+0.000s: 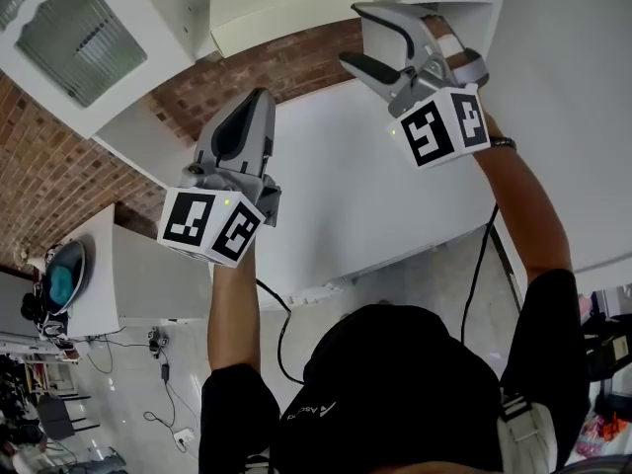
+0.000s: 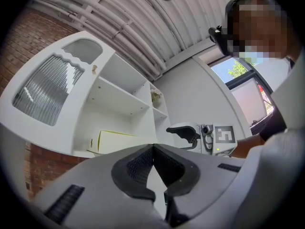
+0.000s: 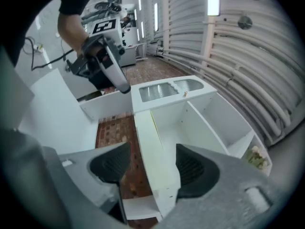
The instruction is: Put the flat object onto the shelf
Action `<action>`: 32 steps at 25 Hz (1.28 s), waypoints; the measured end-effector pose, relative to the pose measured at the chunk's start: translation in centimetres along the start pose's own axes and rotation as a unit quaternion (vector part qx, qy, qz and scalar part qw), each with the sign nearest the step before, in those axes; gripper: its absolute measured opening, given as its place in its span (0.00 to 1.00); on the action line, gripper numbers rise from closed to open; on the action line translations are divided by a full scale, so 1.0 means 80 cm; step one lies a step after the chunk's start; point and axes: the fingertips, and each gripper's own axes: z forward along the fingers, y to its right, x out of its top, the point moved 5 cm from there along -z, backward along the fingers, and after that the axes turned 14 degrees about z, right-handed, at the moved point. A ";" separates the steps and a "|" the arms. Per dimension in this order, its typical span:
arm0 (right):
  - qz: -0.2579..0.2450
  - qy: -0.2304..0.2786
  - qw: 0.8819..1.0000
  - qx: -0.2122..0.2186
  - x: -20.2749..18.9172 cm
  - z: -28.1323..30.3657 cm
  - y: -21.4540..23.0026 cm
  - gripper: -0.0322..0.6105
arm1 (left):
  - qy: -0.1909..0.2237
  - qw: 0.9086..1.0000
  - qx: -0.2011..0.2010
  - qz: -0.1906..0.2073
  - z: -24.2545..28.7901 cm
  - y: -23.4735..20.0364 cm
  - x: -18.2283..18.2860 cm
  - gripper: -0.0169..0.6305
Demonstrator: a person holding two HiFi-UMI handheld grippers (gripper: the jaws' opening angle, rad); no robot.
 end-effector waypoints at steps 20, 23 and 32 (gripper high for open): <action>0.427 0.162 0.888 0.048 0.027 -0.070 -0.083 0.05 | 0.014 1.000 0.006 0.023 -0.038 0.045 -0.006 0.02; 0.459 0.168 0.870 0.062 0.018 -0.070 -0.091 0.05 | 0.011 1.000 0.009 0.023 -0.038 0.050 -0.014 0.02; 0.482 0.159 0.858 0.079 -0.002 -0.066 -0.123 0.05 | 0.000 1.000 0.030 0.009 -0.050 0.054 -0.046 0.02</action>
